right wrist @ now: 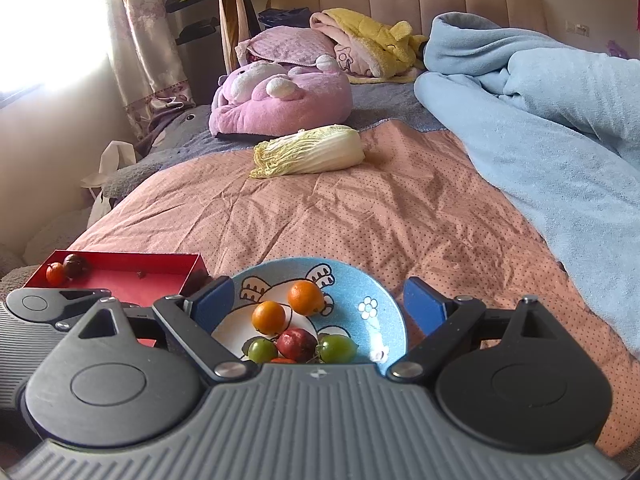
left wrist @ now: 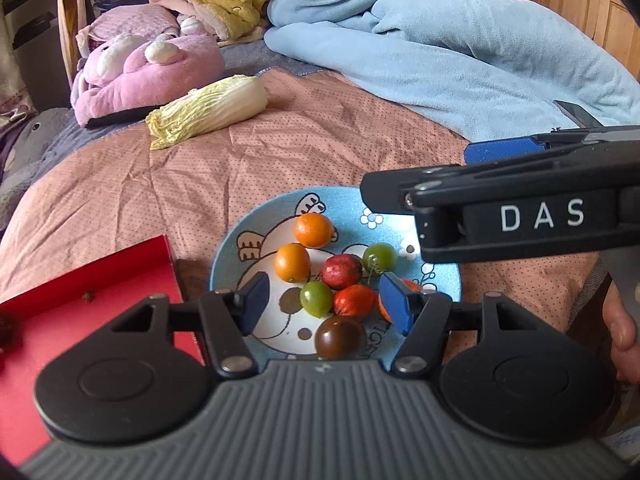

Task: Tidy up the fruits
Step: 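Move both open grippers back over the red tray, then grasp the last dark tomato with the right gripper while the left grasps the last tangerine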

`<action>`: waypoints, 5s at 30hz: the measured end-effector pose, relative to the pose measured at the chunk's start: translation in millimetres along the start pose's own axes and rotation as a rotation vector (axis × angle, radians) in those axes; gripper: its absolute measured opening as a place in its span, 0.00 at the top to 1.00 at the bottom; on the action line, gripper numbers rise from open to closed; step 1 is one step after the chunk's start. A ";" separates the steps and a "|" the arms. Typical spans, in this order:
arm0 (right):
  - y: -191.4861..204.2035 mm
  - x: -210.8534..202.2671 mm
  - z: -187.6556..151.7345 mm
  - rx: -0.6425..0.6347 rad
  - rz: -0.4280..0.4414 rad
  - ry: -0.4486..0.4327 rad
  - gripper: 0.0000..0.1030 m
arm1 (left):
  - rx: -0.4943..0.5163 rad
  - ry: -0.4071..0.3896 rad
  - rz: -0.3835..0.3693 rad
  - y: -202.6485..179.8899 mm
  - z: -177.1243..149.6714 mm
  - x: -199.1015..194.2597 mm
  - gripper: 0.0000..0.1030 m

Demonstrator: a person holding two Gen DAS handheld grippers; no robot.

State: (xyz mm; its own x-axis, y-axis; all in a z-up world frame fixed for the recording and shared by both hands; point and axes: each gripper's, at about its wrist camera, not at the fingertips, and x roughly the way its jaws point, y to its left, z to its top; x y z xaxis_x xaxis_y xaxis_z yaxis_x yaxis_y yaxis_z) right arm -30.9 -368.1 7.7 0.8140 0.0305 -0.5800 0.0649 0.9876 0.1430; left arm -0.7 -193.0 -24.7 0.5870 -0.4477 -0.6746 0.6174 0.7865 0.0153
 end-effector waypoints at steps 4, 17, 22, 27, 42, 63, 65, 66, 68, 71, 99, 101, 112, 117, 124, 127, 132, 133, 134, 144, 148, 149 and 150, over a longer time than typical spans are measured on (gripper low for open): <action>15.8 7.7 2.7 0.016 0.030 0.003 0.09 | 0.014 -0.011 0.028 20.1 -1.8 -13.8 0.38; 96.5 34.3 11.8 -0.102 0.147 0.053 0.09 | -0.156 0.009 0.207 104.2 -19.8 -30.9 0.38; 120.0 46.2 20.4 -0.113 0.179 0.061 0.09 | -0.226 0.041 0.314 140.2 -25.4 -31.6 0.38; 143.6 60.0 24.9 -0.126 0.217 0.087 0.09 | -0.253 0.056 0.381 170.6 -28.8 -33.7 0.38; 212.7 111.6 18.5 -0.215 0.345 0.139 0.09 | -0.459 0.057 0.485 222.0 -66.6 -70.4 0.38; 336.2 200.9 3.9 -0.380 0.479 0.247 0.37 | -0.584 0.136 0.580 248.2 -94.7 -84.9 0.38; 339.2 210.0 -0.8 -0.375 0.477 0.262 0.40 | -0.595 0.139 0.580 249.1 -96.0 -85.7 0.38; 340.9 213.8 -2.1 -0.370 0.477 0.266 0.42 | -0.599 0.139 0.582 249.6 -96.5 -86.1 0.38; 344.5 220.8 -4.4 -0.365 0.477 0.271 0.43 | -0.608 0.140 0.592 251.1 -97.3 -86.4 0.38; 351.3 229.1 -6.6 -0.370 0.470 0.267 0.46 | -0.638 0.138 0.596 255.9 -98.2 -86.9 0.38; 270.6 172.4 1.0 -0.248 0.441 0.240 0.58 | -0.549 0.229 0.685 273.7 -80.9 -27.7 0.38; 263.8 164.4 2.8 -0.241 0.441 0.234 0.58 | -0.557 0.223 0.699 276.9 -77.7 -22.5 0.37; 244.5 147.9 10.3 -0.226 0.433 0.224 0.58 | -0.631 0.201 0.701 295.1 -64.7 -5.4 0.38; 239.5 143.9 9.3 -0.229 0.423 0.227 0.58 | -0.623 0.194 0.686 301.1 -59.4 2.0 0.38; 233.8 136.0 9.0 -0.236 0.398 0.221 0.58 | -0.616 0.174 0.646 301.9 -58.6 1.4 0.60; 230.8 129.9 7.2 -0.240 0.390 0.218 0.58 | -0.627 0.168 0.620 299.7 -57.4 0.1 0.60; 224.0 118.6 4.7 -0.239 0.378 0.216 0.58 | -0.620 0.164 0.569 285.2 -53.3 0.2 0.60; 222.4 114.7 3.1 -0.239 0.375 0.215 0.58 | -0.619 0.163 0.562 281.9 -52.7 0.1 0.60; 220.4 112.7 2.3 -0.239 0.372 0.215 0.58 | -0.615 0.160 0.557 278.2 -52.0 -0.5 0.60; 201.8 82.4 -14.3 -0.245 0.355 0.230 0.58 | -0.563 0.139 0.534 247.8 -46.9 -8.8 0.60; 195.4 68.2 -20.6 -0.243 0.354 0.227 0.58 | -0.562 0.130 0.531 239.5 -45.9 -15.6 0.60; 193.5 65.2 -21.1 -0.239 0.354 0.227 0.58 | -0.560 0.127 0.532 237.5 -45.5 -17.2 0.60; 191.8 62.6 -22.0 -0.236 0.355 0.227 0.58 | -0.558 0.125 0.536 235.2 -44.8 -18.9 0.60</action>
State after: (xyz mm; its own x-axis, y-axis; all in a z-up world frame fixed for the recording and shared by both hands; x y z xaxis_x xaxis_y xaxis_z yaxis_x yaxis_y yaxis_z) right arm 19.8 -173.5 -18.9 0.6137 0.3788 -0.6928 -0.3483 0.9173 0.1930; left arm 109.9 19.5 -41.4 0.6469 0.0783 -0.7585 -0.1074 0.9942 0.0110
